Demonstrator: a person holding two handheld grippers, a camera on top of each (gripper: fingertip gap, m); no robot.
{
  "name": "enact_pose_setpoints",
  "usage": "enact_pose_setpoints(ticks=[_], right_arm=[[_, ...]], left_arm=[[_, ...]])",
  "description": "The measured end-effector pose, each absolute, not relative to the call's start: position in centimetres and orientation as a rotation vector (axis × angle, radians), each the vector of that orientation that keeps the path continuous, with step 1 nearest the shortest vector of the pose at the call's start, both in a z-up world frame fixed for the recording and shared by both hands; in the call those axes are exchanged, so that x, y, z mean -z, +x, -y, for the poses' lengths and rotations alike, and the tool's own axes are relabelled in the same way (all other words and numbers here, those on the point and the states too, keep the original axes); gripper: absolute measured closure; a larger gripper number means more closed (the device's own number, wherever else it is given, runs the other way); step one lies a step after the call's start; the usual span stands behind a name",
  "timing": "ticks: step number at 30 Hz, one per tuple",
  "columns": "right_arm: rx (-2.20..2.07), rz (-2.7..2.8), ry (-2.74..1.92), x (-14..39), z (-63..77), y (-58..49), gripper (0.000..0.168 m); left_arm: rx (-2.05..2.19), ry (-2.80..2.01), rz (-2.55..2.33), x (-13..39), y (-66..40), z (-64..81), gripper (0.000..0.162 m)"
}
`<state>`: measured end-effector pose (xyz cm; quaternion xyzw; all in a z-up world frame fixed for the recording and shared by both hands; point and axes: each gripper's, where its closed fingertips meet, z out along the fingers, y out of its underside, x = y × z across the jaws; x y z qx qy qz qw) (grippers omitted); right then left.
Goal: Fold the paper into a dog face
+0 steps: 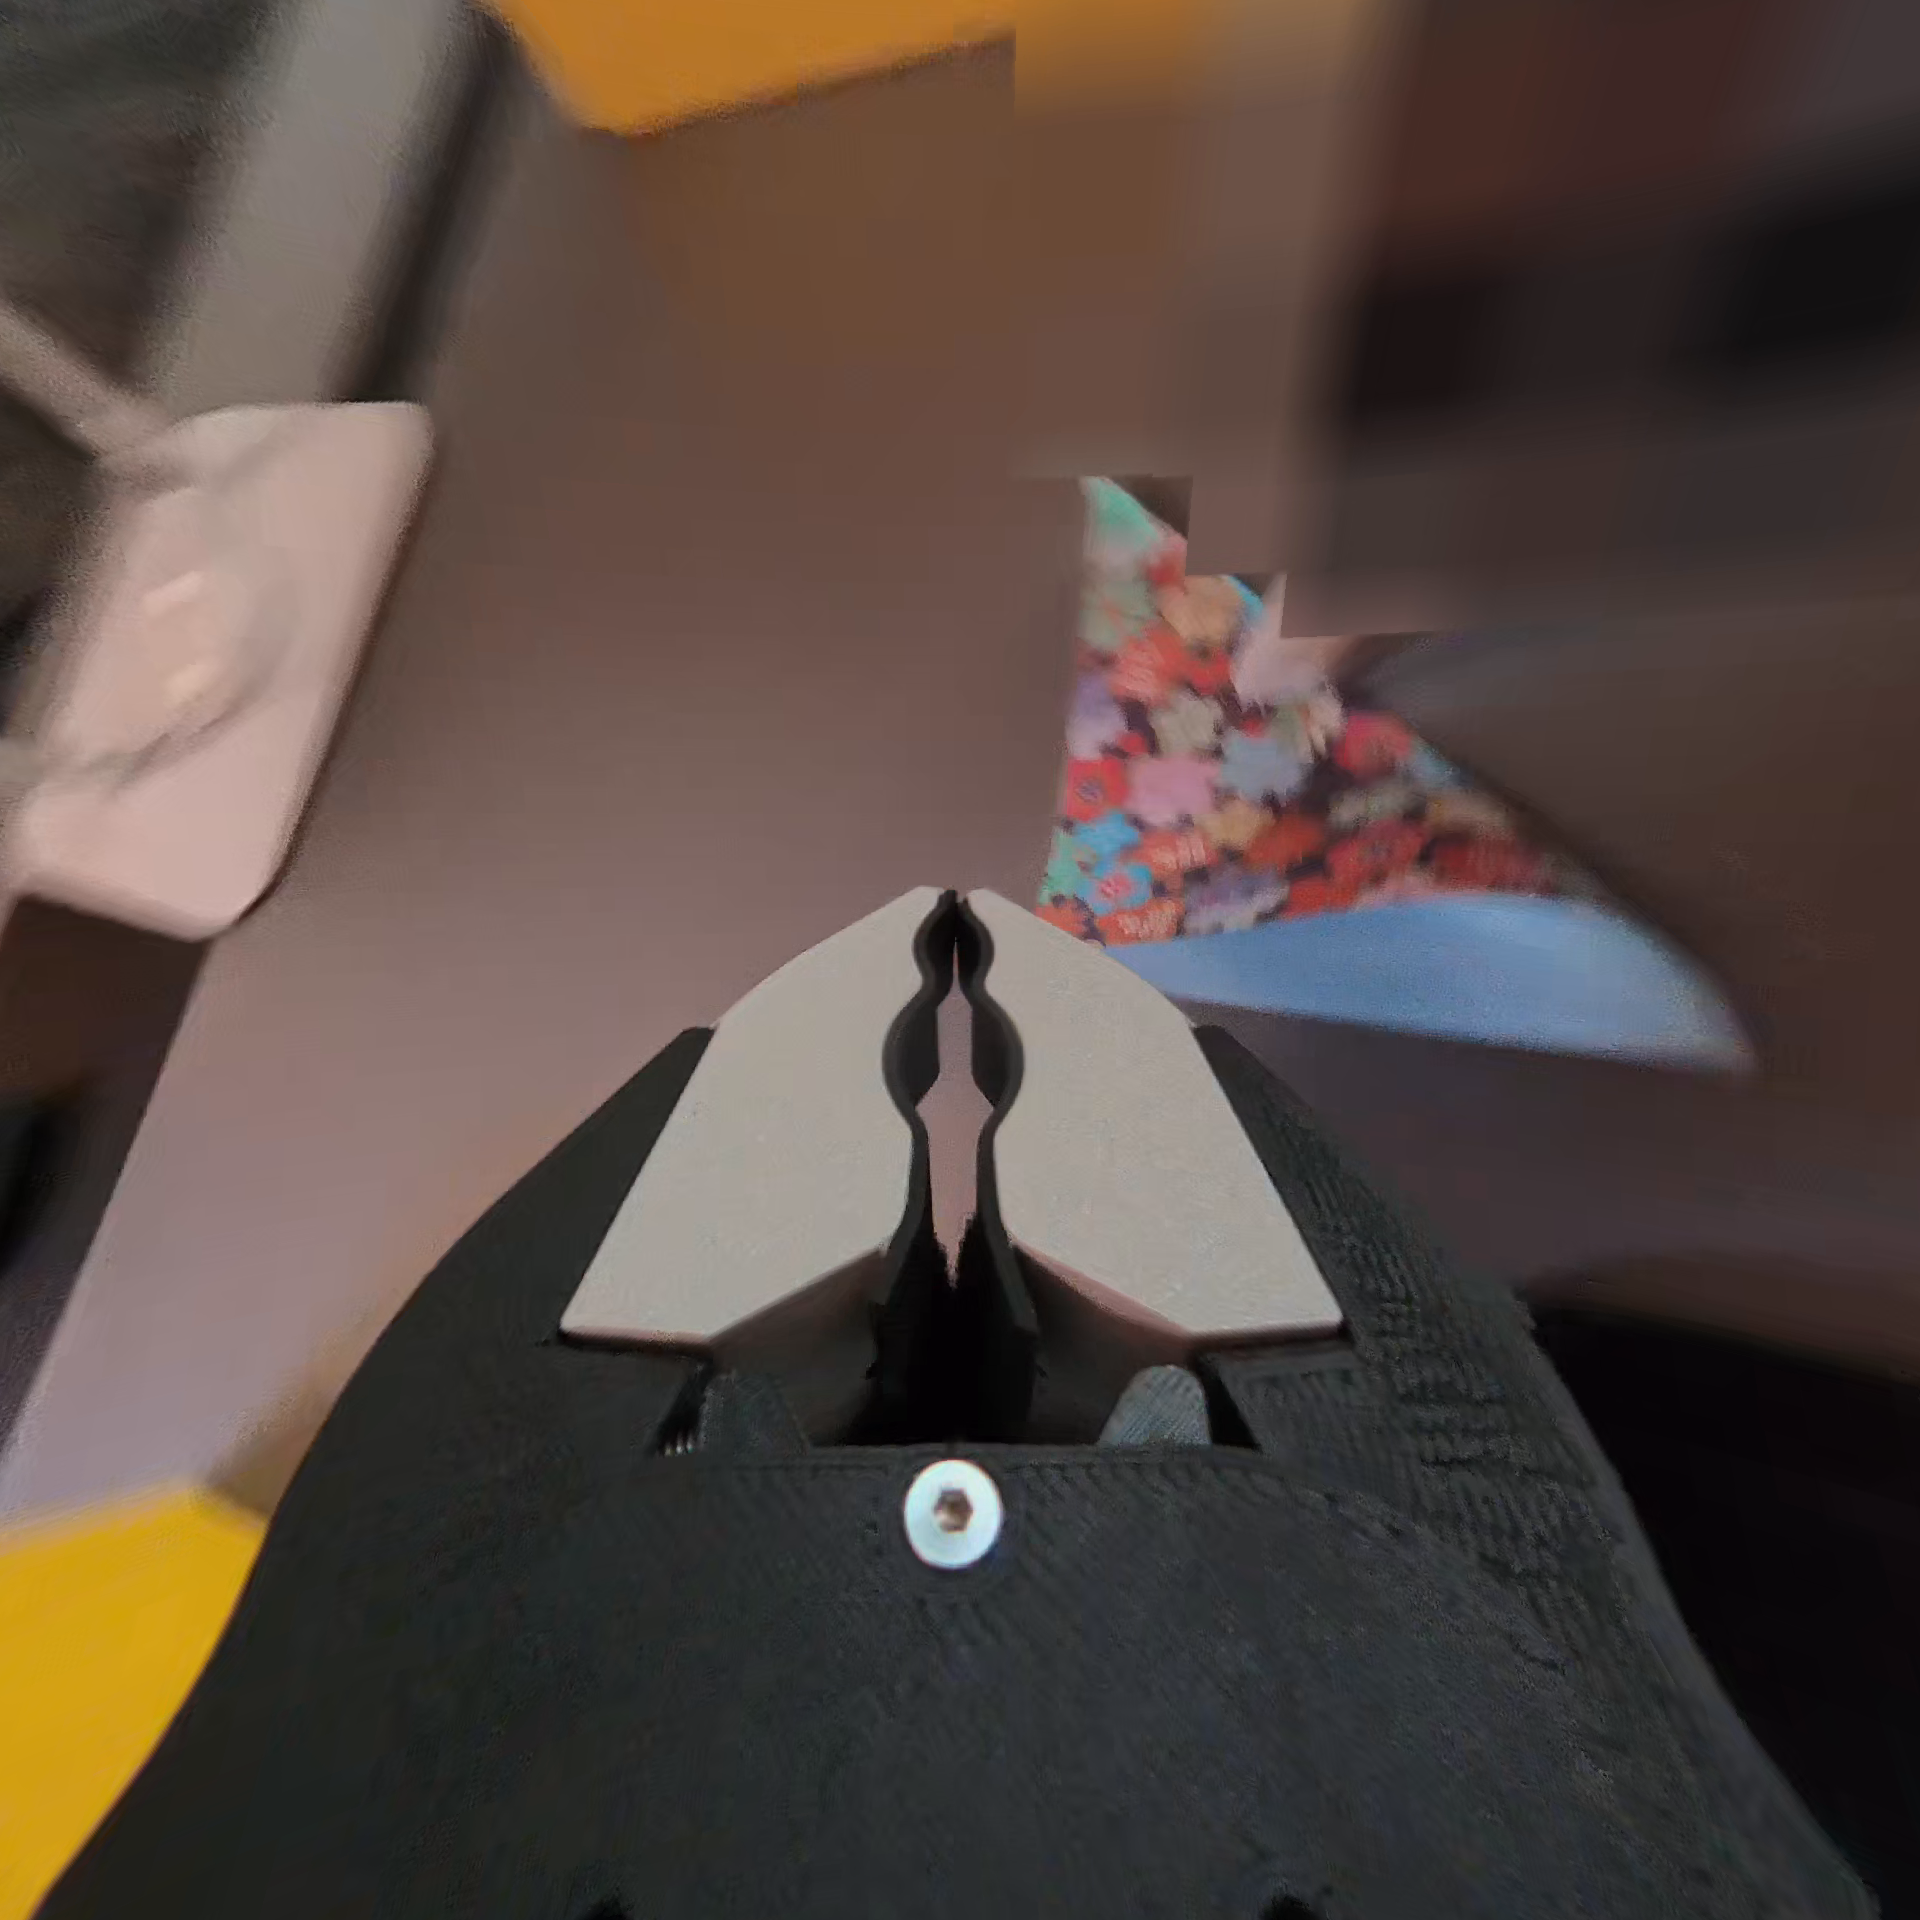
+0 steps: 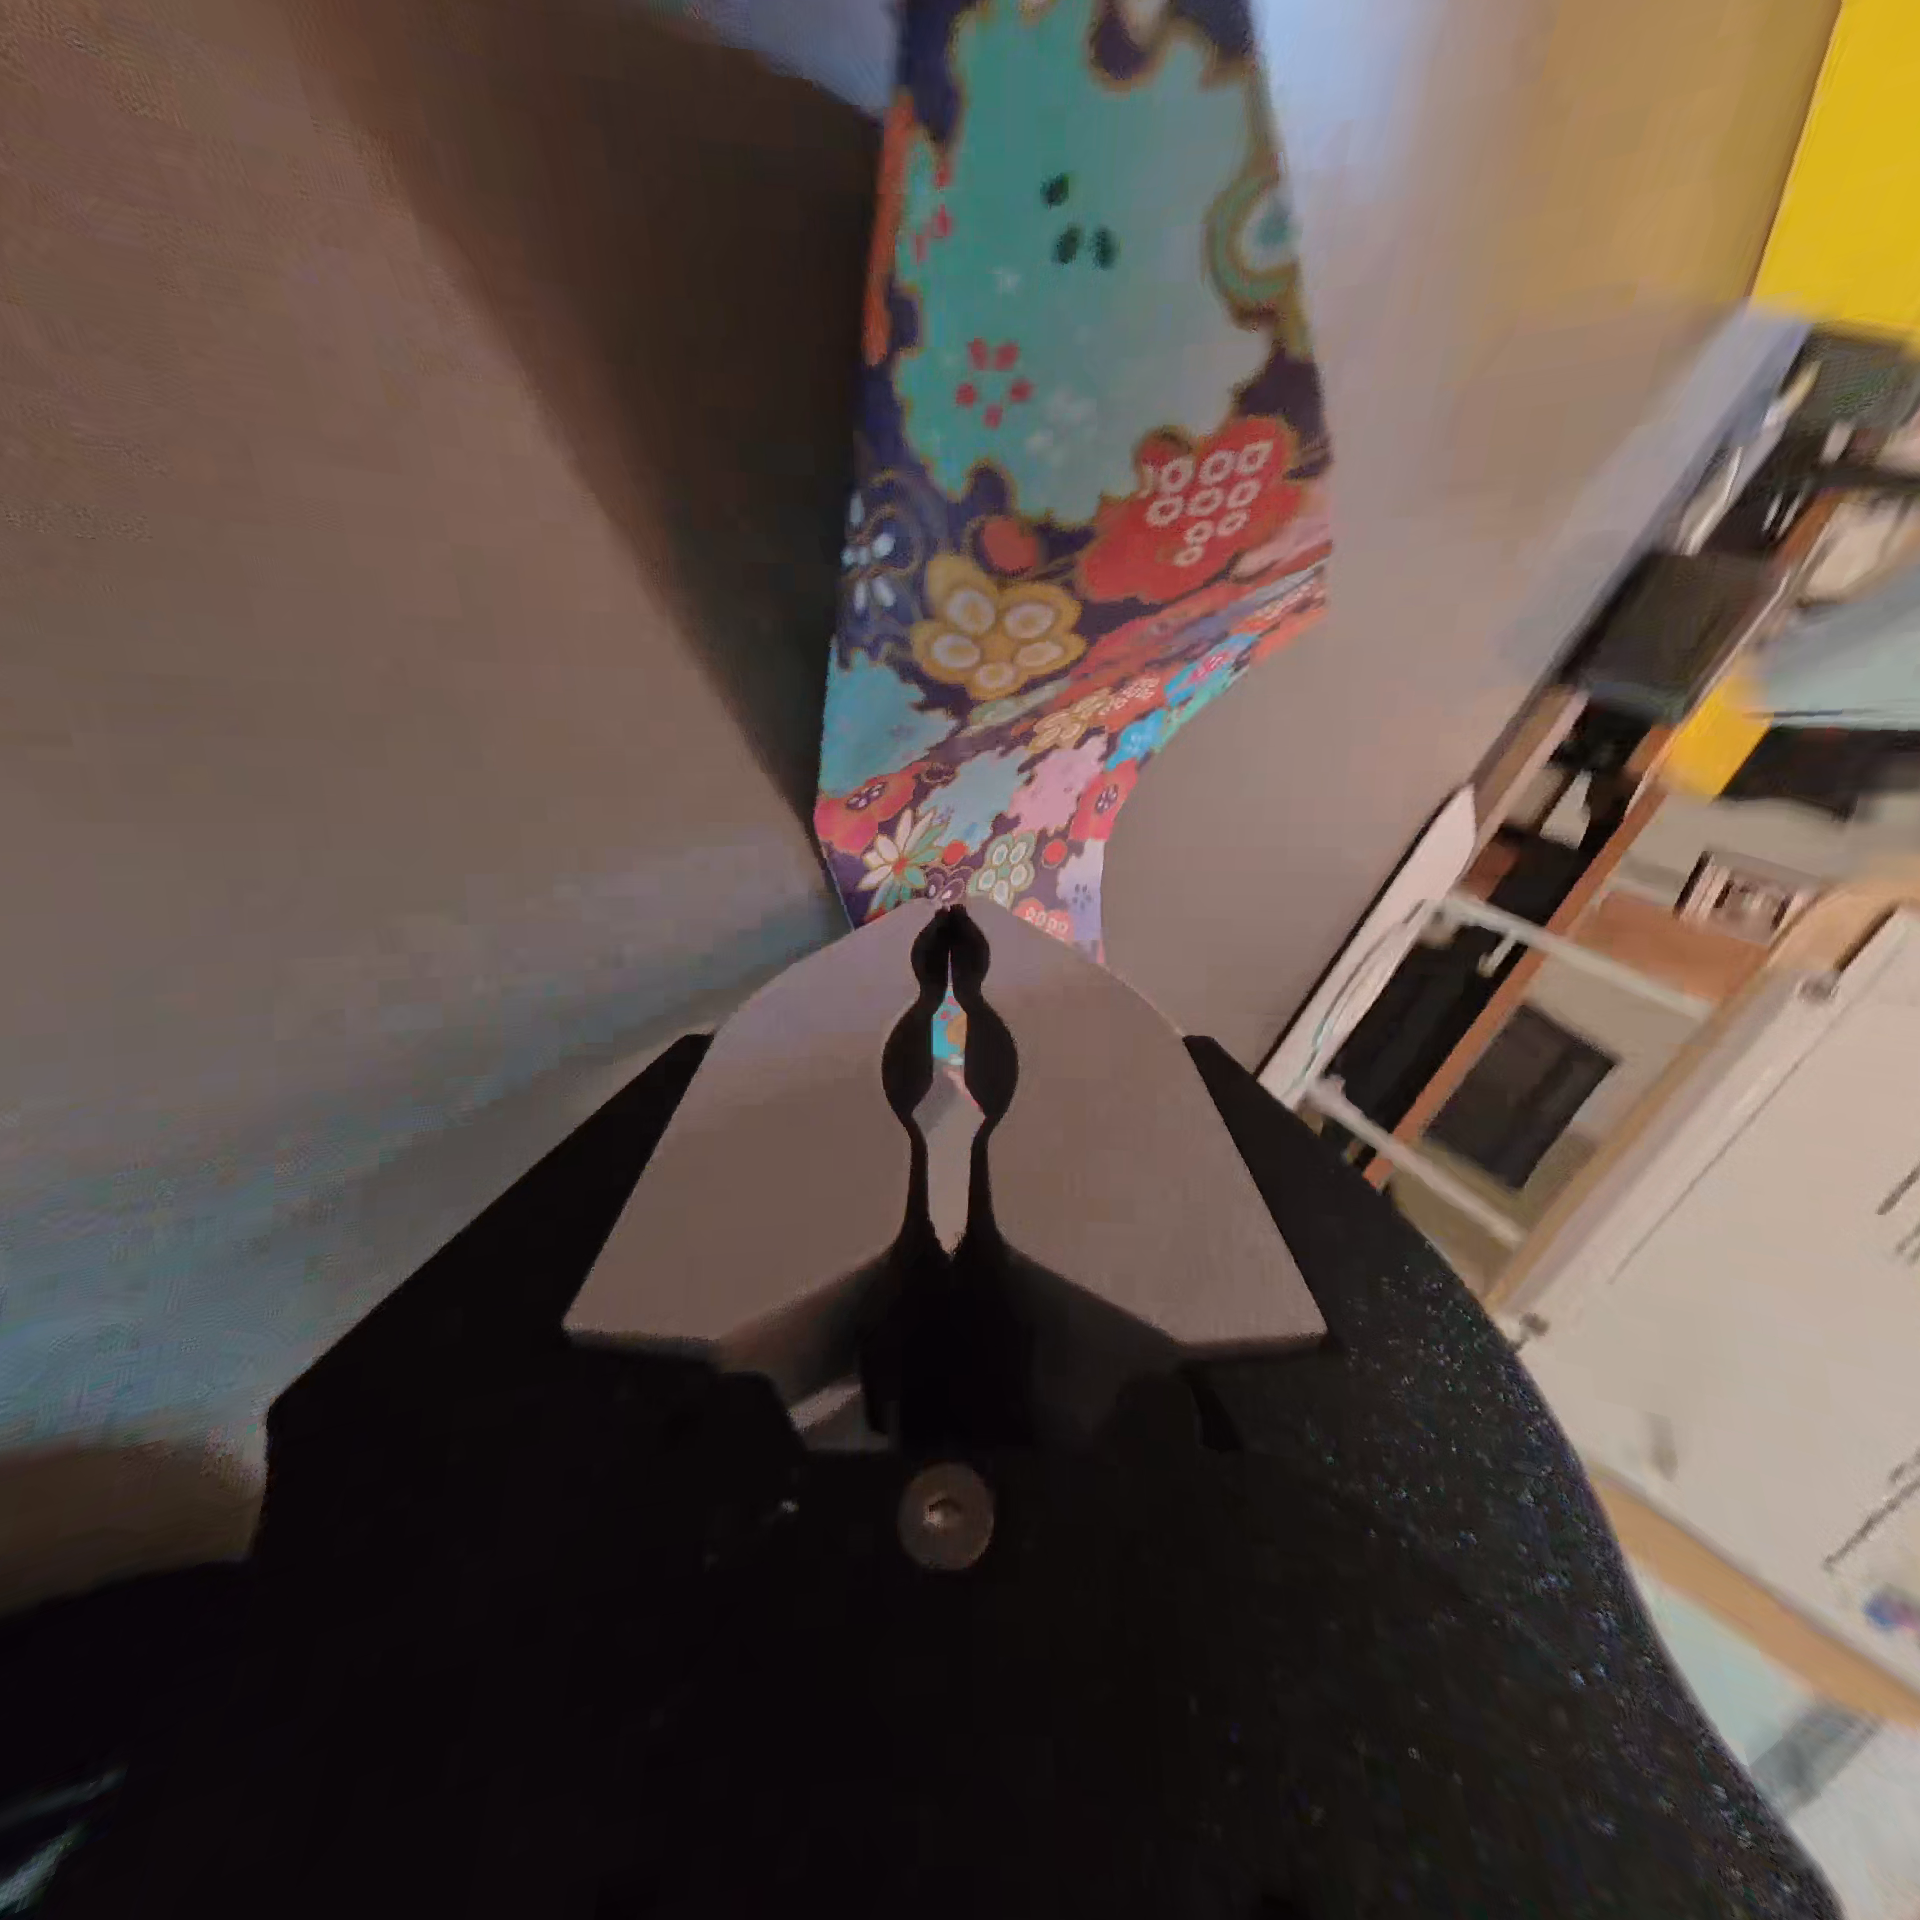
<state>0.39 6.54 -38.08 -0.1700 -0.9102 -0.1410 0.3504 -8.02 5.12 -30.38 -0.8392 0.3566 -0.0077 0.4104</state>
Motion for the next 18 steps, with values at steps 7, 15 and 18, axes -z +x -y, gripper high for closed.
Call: enact_pose_setpoints(ticks=[7,15,18], right_arm=[[0.258,2.223,-0.714,36.6,-4.4,0.3,0.168],[-0.507,2.207,-0.753,32.7,-4.4,3.5,0.149],[-0.577,2.148,-0.813,33.7,-6.4,3.8,0.142]], left_arm=[[-0.078,-2.082,-0.552,30.1,-3.1,0.2,0.162],[-0.148,-2.076,-0.458,30.8,-6.0,1.2,0.162],[-0.187,-2.208,-0.486,32.6,-11.1,-0.1,0.162]])
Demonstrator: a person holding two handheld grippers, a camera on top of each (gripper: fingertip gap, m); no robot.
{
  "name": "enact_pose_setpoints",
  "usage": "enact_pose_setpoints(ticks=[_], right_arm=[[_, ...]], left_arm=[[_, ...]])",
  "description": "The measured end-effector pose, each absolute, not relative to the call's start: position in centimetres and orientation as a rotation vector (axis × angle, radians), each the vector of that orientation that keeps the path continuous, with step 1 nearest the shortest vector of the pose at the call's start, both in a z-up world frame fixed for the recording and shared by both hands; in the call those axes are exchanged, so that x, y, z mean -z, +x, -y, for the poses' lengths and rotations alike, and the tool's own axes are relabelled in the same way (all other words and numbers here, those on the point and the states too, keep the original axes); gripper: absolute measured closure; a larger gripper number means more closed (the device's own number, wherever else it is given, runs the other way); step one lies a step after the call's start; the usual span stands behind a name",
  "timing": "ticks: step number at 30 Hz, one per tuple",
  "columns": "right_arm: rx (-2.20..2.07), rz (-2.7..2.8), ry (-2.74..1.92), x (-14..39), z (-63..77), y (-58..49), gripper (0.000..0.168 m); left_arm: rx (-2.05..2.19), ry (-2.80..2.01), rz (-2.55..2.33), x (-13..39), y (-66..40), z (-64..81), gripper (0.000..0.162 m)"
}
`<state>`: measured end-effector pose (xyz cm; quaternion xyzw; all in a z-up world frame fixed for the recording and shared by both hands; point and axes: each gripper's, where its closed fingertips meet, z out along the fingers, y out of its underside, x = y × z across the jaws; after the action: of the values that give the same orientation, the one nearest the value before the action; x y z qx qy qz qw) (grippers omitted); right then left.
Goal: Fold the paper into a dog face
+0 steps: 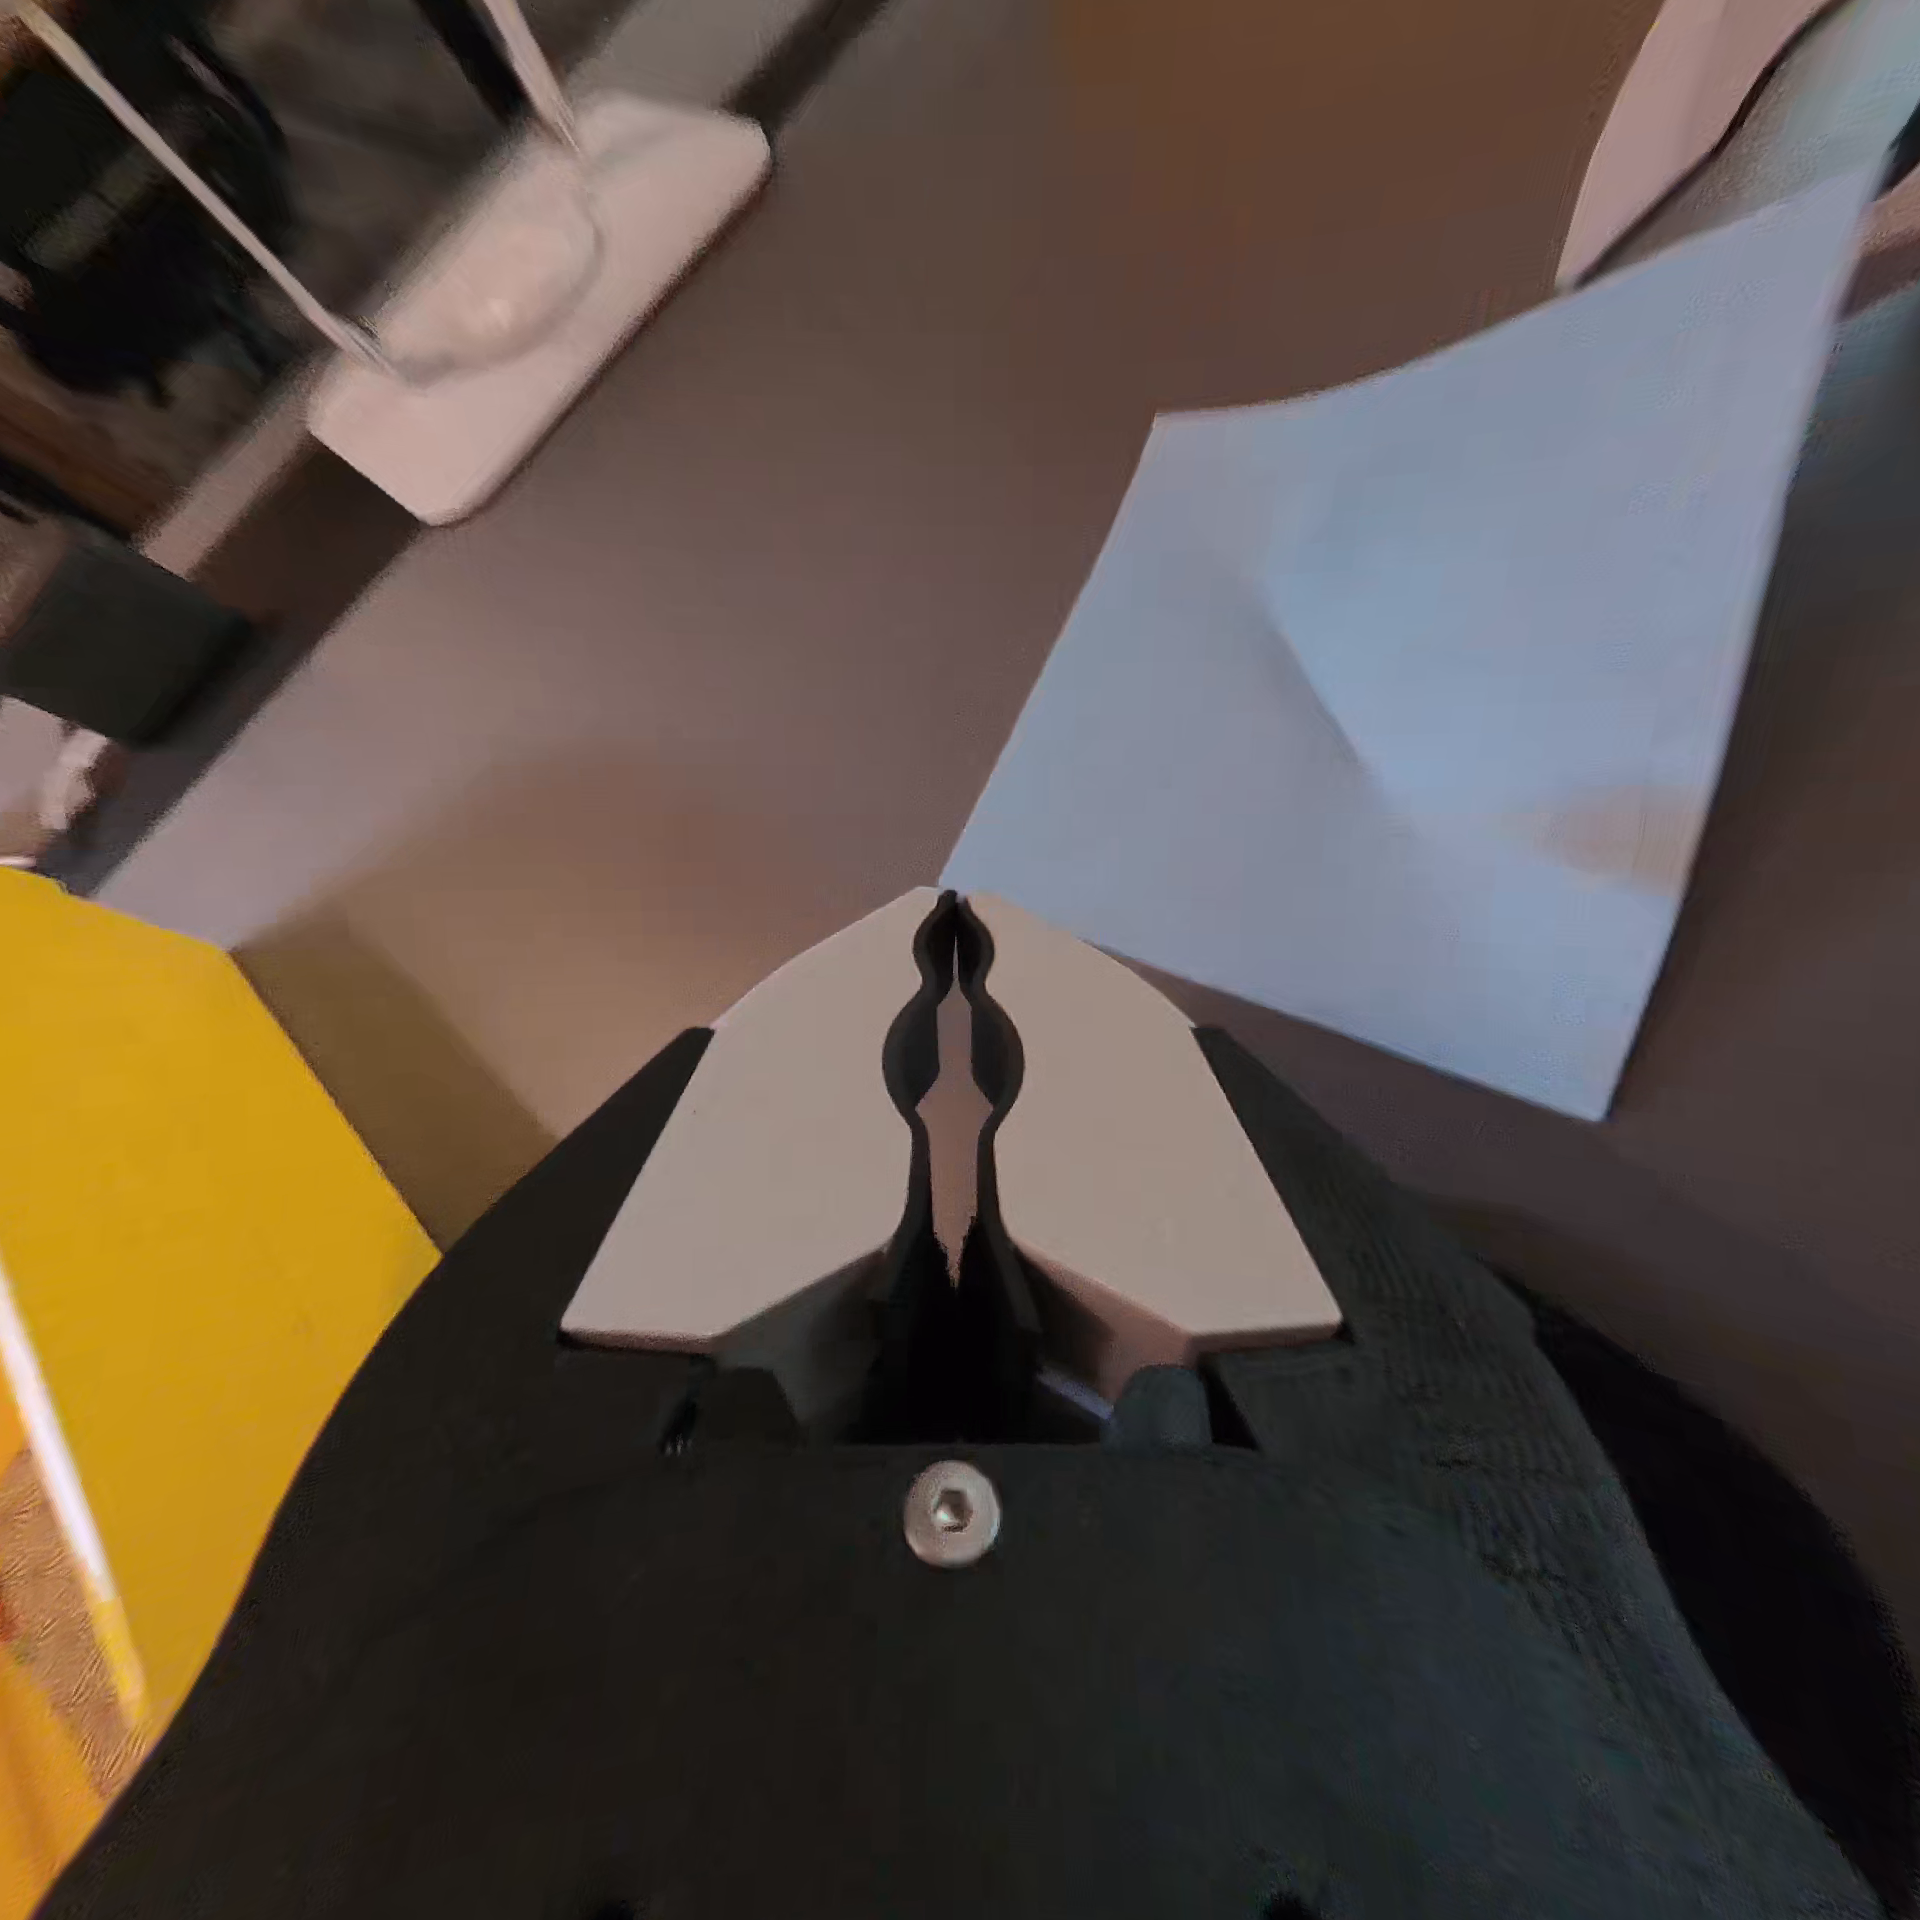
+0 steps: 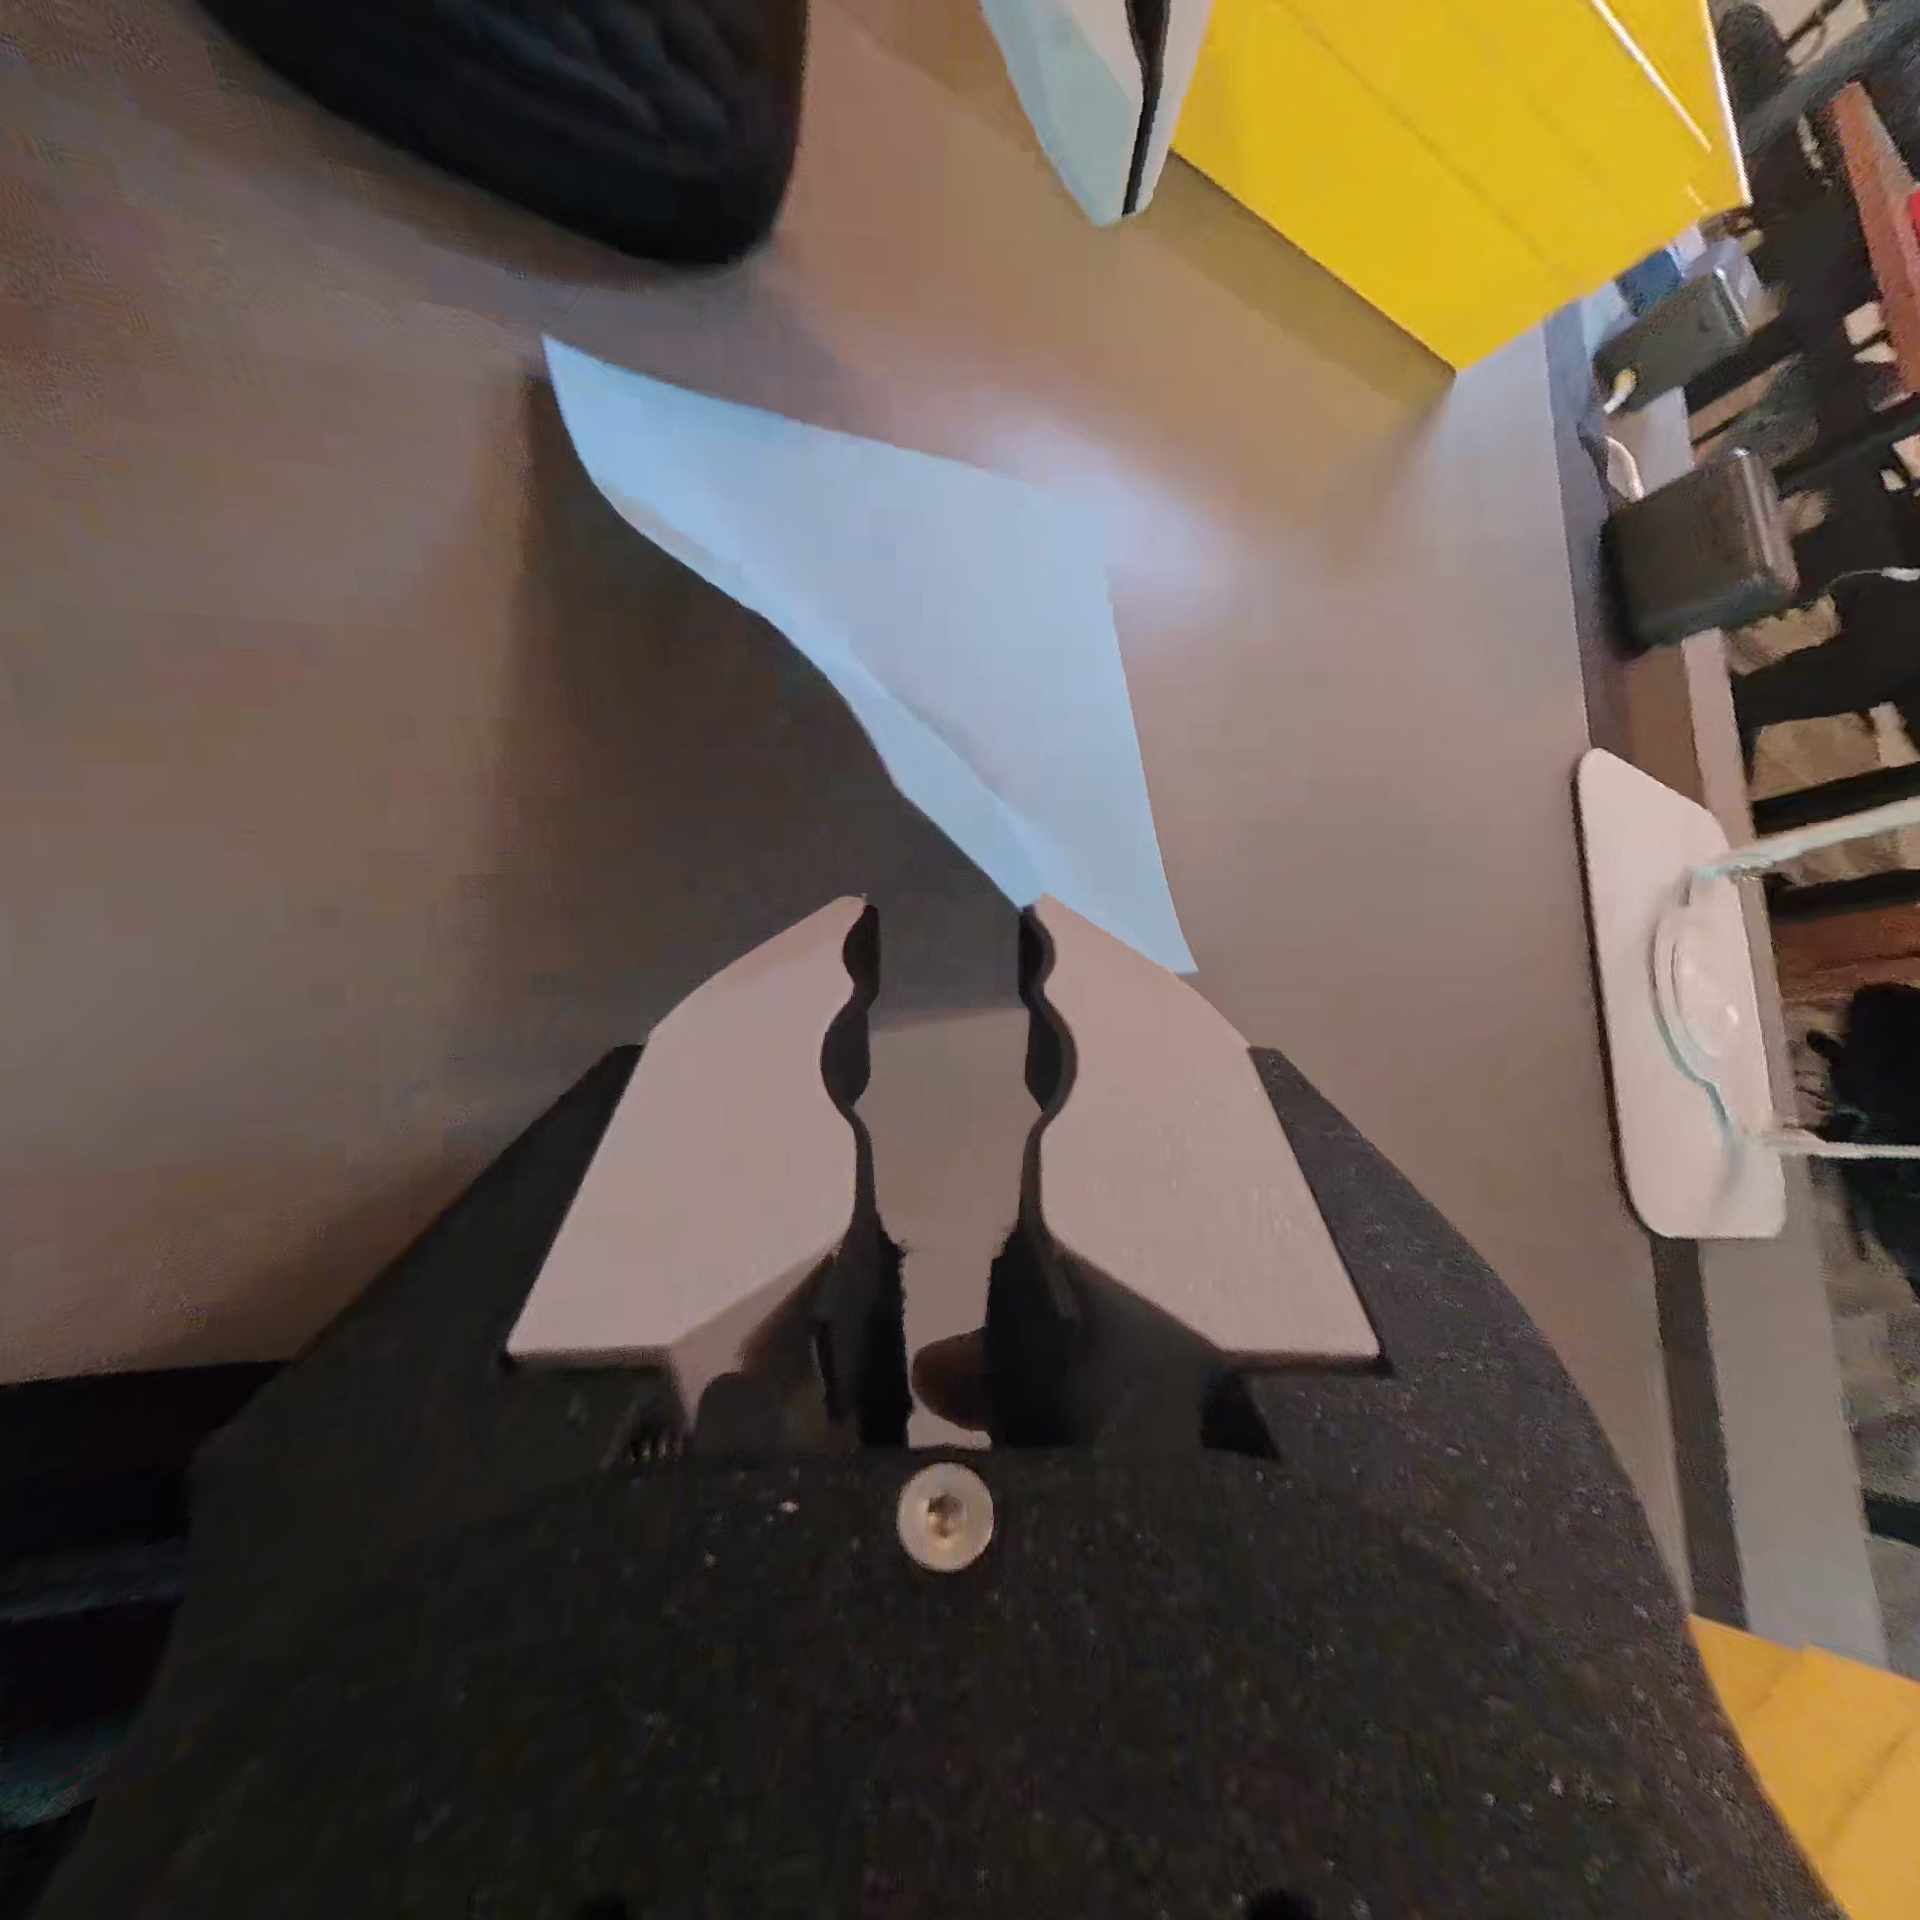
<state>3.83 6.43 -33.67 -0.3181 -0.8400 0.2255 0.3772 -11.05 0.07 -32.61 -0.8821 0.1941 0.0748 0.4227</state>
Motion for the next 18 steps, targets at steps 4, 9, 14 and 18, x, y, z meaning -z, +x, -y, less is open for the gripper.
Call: enact_pose_setpoints(ticks=[4,9,14,18], right_arm=[[-0.49,2.104,-0.713,34.9,-8.0,2.6,0.125],[-0.582,1.992,-0.517,32.4,-7.1,-0.5,0.123],[-0.593,1.95,-0.475,31.0,-6.7,-4.5,0.12],[-0.454,2.023,-0.476,33.6,-7.3,-6.7,0.121]], left_arm=[[0.087,-2.394,-0.557,36.8,-10.4,-1.4,0.162],[0.091,-2.374,-0.711,38.4,-9.2,-2.2,0.162],[0.171,-2.317,-0.817,38.4,-8.8,-3.1,0.162],[0.338,-2.276,-0.769,38.4,-8.5,-3.4,0.162]])
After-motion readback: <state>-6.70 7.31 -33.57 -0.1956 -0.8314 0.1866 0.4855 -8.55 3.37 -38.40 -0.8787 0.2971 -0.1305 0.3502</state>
